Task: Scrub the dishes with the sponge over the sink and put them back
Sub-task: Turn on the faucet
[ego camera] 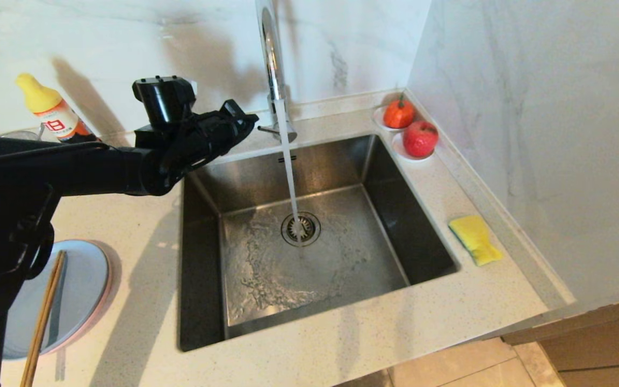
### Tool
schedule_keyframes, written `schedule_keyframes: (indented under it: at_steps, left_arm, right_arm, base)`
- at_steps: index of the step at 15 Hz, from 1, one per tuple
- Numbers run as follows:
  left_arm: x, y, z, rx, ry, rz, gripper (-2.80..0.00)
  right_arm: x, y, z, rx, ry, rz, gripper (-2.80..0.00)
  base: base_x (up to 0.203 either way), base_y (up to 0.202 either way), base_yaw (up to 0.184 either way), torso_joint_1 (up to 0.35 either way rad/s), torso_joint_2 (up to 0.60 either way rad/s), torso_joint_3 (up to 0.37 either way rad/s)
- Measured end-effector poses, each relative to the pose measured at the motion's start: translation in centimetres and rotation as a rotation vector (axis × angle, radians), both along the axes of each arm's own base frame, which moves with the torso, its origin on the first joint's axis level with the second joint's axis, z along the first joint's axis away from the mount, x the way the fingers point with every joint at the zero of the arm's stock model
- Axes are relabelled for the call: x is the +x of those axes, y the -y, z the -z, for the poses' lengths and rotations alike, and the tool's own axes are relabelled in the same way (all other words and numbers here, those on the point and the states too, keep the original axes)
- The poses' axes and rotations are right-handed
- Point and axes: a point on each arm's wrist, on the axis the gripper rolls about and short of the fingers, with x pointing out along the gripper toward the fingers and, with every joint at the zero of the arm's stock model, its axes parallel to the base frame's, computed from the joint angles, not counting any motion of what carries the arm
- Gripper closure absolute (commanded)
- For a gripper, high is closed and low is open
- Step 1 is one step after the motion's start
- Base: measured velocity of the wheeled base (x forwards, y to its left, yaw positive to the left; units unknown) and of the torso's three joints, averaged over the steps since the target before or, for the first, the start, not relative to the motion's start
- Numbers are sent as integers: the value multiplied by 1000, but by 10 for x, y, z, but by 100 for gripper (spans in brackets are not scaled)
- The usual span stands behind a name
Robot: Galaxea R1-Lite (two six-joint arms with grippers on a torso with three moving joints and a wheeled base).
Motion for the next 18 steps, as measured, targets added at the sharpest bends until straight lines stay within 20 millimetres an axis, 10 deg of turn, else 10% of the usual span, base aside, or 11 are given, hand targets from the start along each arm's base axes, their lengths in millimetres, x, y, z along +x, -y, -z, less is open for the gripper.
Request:
schedule_keyframes:
  at_steps: [8, 18]
  left_arm:
    - [-34, -39, -56, -3, 98, -107, 0]
    - [-234, -78, -119, 359, -61, -568, 0]
  right_arm:
    - [0, 0, 0, 0, 1, 0, 0]
    - [0, 0, 0, 0, 1, 0, 0]
  base:
    - [0, 0, 0, 0, 0, 0]
    - [0, 0, 0, 0, 0, 0]
